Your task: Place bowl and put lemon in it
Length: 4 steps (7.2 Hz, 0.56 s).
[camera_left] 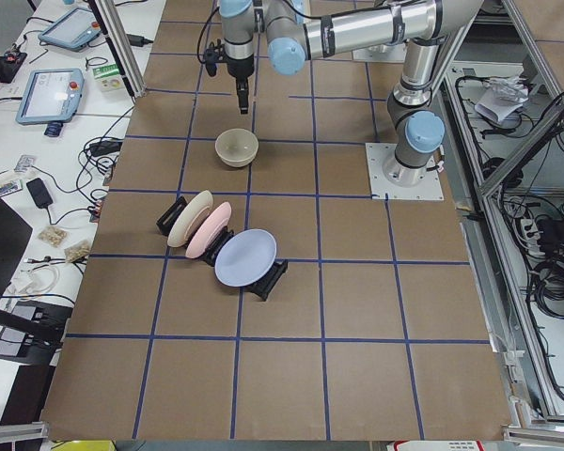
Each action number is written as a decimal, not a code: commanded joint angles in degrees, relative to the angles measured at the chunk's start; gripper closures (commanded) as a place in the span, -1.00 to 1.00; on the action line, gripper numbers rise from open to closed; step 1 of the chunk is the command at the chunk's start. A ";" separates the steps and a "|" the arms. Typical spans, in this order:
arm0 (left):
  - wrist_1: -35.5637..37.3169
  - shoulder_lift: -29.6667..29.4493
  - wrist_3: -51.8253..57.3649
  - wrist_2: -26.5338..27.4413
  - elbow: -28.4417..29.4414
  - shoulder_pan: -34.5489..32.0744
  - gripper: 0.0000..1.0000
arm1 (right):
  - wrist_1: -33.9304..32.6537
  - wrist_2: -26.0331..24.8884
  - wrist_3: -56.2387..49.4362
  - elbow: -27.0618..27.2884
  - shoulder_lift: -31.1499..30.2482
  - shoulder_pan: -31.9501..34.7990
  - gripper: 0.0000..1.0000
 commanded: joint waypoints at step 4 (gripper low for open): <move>14.16 -11.46 8.36 -2.68 -5.95 3.81 -1.00 | -8.30 0.10 -12.74 0.10 7.14 -15.33 -1.00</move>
